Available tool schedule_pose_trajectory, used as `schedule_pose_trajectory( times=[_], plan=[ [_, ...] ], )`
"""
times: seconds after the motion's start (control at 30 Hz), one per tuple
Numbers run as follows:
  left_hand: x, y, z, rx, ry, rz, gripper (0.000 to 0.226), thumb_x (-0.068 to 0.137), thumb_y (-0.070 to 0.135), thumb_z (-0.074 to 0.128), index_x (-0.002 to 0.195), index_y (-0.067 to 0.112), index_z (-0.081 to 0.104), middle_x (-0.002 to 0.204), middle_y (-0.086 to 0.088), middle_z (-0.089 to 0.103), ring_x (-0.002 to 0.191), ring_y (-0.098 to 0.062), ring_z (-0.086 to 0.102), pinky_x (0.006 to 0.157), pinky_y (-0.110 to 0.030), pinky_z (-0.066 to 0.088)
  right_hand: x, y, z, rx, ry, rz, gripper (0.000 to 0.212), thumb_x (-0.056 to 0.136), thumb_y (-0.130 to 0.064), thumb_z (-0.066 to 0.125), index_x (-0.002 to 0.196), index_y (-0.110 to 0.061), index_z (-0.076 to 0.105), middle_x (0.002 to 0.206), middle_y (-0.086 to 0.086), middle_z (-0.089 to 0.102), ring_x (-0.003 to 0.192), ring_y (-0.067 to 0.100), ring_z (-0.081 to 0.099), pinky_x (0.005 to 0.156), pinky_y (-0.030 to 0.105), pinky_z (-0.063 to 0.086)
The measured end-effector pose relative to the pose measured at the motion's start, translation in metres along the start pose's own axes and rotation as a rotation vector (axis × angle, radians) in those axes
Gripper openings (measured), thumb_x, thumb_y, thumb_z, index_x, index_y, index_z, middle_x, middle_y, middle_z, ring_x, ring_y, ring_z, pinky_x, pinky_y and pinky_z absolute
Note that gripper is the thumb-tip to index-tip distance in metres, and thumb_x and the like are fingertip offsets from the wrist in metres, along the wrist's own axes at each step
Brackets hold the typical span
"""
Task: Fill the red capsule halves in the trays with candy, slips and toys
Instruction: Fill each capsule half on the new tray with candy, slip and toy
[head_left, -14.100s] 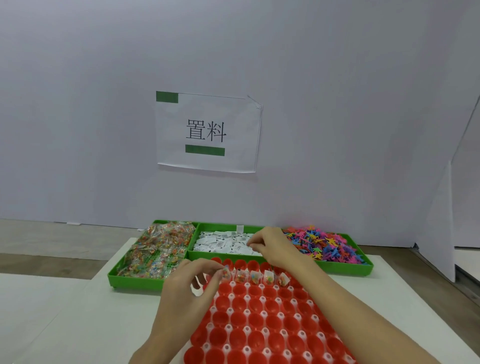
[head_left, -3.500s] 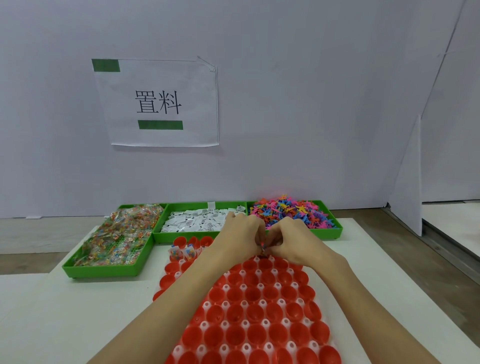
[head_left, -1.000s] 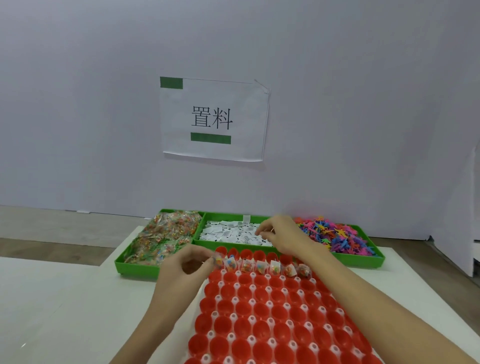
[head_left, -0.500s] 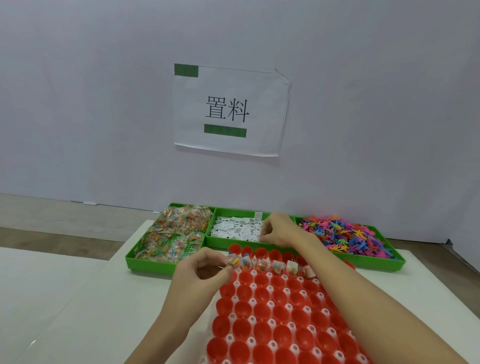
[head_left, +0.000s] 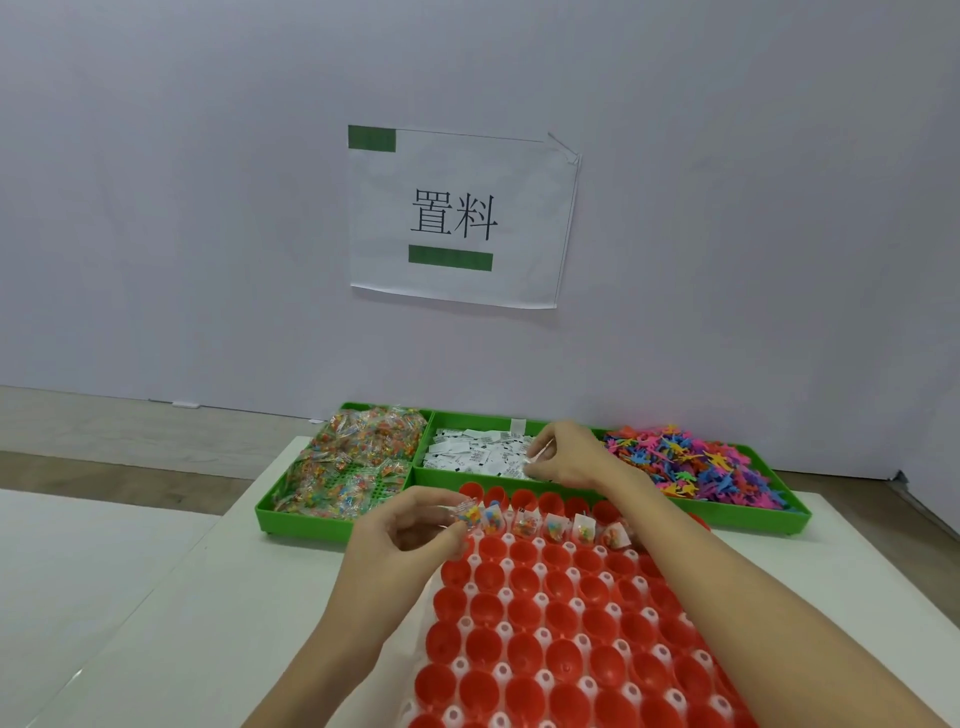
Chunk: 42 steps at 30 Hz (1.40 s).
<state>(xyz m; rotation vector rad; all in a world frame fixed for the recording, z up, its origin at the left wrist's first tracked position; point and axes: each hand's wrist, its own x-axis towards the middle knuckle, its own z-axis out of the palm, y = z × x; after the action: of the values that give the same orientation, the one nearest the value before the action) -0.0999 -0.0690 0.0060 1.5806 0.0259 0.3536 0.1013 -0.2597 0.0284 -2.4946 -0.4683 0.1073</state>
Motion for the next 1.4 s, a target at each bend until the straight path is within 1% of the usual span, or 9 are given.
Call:
schedule_pose_trajectory(
  times=[0.1, 0.3, 0.4, 0.6, 0.73, 0.9, 1.0, 1.27, 1.4],
  plan=[
    [-0.001, 0.0, 0.0, -0.03, -0.012, -0.02, 0.022, 0.085, 0.006, 0.079, 0.097, 0.025, 0.081, 0.086, -0.007, 0.077, 0.078, -0.025, 0.076, 0.073, -0.019, 0.057, -0.005, 0.003, -0.005, 0.044, 0.036, -0.006, 0.025, 0.089, -0.019, 0.078, 0.111, -0.009, 0.072, 0.103, 0.002, 0.07, 0.09, 0.013, 0.065, 0.074, 0.017, 0.049],
    [-0.005, 0.006, 0.002, -0.126, -0.052, -0.059, 0.016, 0.082, 0.017, 0.084, 0.097, 0.02, 0.08, 0.09, -0.013, 0.078, 0.084, -0.029, 0.077, 0.076, -0.025, 0.06, -0.034, -0.001, -0.015, 0.258, 0.108, -0.028, 0.014, 0.086, -0.022, 0.081, 0.094, -0.011, 0.076, 0.09, 0.001, 0.076, 0.088, 0.016, 0.071, 0.077, 0.024, 0.054],
    [-0.009, 0.012, 0.005, -0.23, -0.057, -0.074, 0.021, 0.08, 0.023, 0.083, 0.093, 0.009, 0.078, 0.091, -0.022, 0.076, 0.089, -0.036, 0.076, 0.076, -0.03, 0.062, -0.069, -0.009, -0.022, 0.425, 0.155, -0.055, 0.016, 0.084, -0.025, 0.083, 0.095, -0.016, 0.076, 0.085, -0.001, 0.078, 0.079, 0.011, 0.074, 0.067, 0.017, 0.053],
    [-0.022, 0.018, 0.018, -0.421, -0.148, -0.147, 0.034, 0.071, 0.01, 0.089, 0.087, -0.01, 0.067, 0.101, -0.037, 0.069, 0.095, -0.047, 0.074, 0.08, -0.039, 0.064, -0.168, -0.006, -0.029, 0.754, 0.161, -0.035, 0.012, 0.081, -0.026, 0.084, 0.093, -0.025, 0.082, 0.091, 0.004, 0.079, 0.084, 0.015, 0.075, 0.073, 0.019, 0.058],
    [-0.037, 0.023, 0.033, -0.306, -0.324, -0.097, 0.024, 0.079, 0.016, 0.087, 0.088, 0.0, 0.072, 0.099, -0.022, 0.076, 0.099, -0.039, 0.075, 0.087, -0.035, 0.062, -0.22, 0.003, -0.022, 0.958, 0.119, 0.039, 0.018, 0.08, -0.025, 0.082, 0.098, -0.02, 0.083, 0.102, 0.006, 0.078, 0.098, 0.019, 0.075, 0.083, 0.023, 0.059],
    [-0.05, 0.027, 0.047, -0.03, -0.325, -0.007, 0.024, 0.078, 0.029, 0.087, 0.093, 0.012, 0.079, 0.09, -0.008, 0.078, 0.088, -0.017, 0.075, 0.081, -0.02, 0.057, -0.234, -0.018, -0.014, 0.805, 0.183, -0.001, 0.01, 0.085, -0.028, 0.08, 0.094, -0.032, 0.083, 0.1, -0.009, 0.078, 0.085, 0.01, 0.073, 0.073, 0.018, 0.057],
    [-0.053, 0.029, 0.051, -0.047, -0.298, -0.039, 0.023, 0.076, 0.029, 0.087, 0.092, 0.013, 0.081, 0.095, -0.008, 0.079, 0.093, -0.022, 0.076, 0.083, -0.024, 0.059, -0.236, -0.027, -0.01, 0.781, 0.185, -0.055, 0.011, 0.086, -0.023, 0.08, 0.093, -0.031, 0.082, 0.092, -0.005, 0.079, 0.074, 0.009, 0.073, 0.072, 0.016, 0.056],
    [-0.053, 0.03, 0.051, -0.076, -0.221, -0.027, 0.015, 0.075, 0.023, 0.087, 0.082, 0.011, 0.079, 0.087, -0.012, 0.079, 0.086, -0.025, 0.077, 0.077, -0.022, 0.059, -0.241, -0.027, -0.012, 0.796, 0.093, -0.041, 0.016, 0.096, -0.02, 0.069, 0.106, -0.024, 0.08, 0.101, -0.005, 0.079, 0.094, 0.011, 0.076, 0.09, 0.02, 0.057],
    [-0.052, 0.027, 0.051, -0.054, -0.184, -0.018, 0.017, 0.072, 0.024, 0.088, 0.08, 0.012, 0.079, 0.088, -0.01, 0.078, 0.086, -0.023, 0.077, 0.078, -0.022, 0.059, -0.245, -0.03, -0.013, 0.74, 0.084, -0.051, 0.019, 0.099, -0.025, 0.065, 0.11, -0.033, 0.078, 0.1, -0.015, 0.078, 0.09, 0.007, 0.075, 0.084, 0.009, 0.052]
  ],
)
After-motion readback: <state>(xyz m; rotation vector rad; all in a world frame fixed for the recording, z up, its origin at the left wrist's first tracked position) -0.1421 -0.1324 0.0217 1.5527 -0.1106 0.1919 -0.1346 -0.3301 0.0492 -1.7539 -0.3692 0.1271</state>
